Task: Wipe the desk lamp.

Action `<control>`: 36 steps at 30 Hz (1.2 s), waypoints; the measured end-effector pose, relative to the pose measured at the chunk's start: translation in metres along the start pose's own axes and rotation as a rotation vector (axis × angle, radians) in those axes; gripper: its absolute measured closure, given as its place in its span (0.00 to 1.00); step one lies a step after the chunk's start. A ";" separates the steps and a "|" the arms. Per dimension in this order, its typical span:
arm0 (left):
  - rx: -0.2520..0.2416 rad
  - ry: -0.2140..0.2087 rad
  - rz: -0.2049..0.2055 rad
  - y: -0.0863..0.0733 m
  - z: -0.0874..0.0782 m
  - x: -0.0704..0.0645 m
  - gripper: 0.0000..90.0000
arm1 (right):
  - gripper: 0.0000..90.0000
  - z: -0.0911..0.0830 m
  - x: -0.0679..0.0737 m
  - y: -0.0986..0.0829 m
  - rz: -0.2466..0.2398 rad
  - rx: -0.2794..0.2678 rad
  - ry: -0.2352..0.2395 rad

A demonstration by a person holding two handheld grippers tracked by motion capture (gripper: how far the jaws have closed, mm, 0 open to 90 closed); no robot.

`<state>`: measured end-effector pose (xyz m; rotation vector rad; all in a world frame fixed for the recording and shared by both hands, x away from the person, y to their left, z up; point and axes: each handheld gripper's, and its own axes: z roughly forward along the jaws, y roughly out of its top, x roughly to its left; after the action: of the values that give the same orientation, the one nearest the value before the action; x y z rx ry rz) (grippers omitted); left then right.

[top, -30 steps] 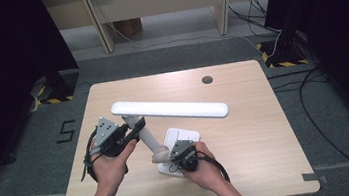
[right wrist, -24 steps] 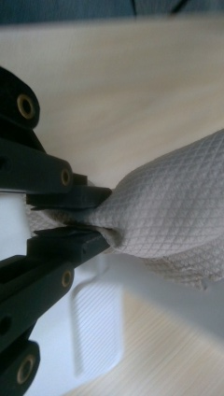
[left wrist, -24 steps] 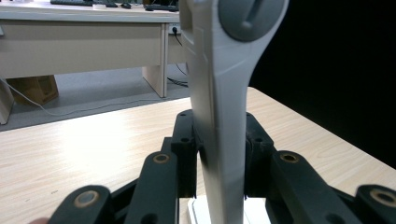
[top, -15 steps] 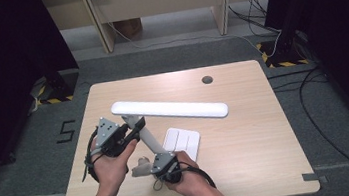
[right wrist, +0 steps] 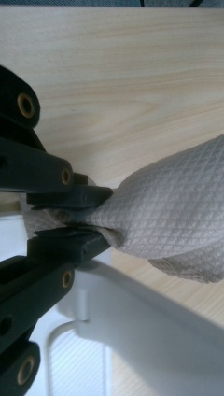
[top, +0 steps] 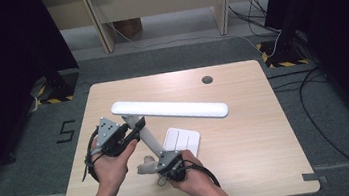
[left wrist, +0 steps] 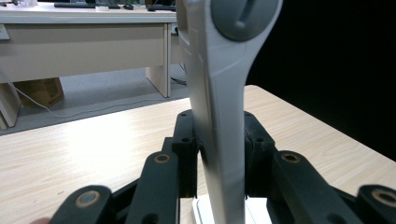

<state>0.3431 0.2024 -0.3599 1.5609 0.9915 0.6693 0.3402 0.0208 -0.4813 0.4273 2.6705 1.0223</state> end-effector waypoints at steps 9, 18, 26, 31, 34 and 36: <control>0.000 0.002 0.001 0.000 0.000 0.000 0.79 | 0.89 -0.018 -0.008 -0.019 0.074 0.019 0.009; -0.004 -0.004 -0.008 -0.001 -0.001 0.000 0.79 | 0.89 -0.040 -0.016 -0.043 0.138 0.023 -0.012; -0.002 -0.003 -0.007 -0.001 -0.001 0.000 0.79 | 0.88 -0.058 -0.026 -0.043 0.192 -0.049 -0.077; -0.005 -0.001 -0.007 -0.001 0.000 0.000 0.79 | 0.88 -0.051 -0.033 -0.028 0.227 -0.165 -0.102; -0.005 0.000 -0.005 -0.001 0.000 0.000 0.79 | 0.88 -0.038 -0.034 -0.022 0.224 -0.167 -0.098; -0.006 -0.001 -0.005 -0.001 0.000 0.000 0.79 | 0.88 -0.029 -0.033 -0.018 0.232 -0.163 -0.084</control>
<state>0.3427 0.2020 -0.3605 1.5526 0.9921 0.6675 0.3577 -0.0210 -0.4685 0.7404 2.4824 1.2461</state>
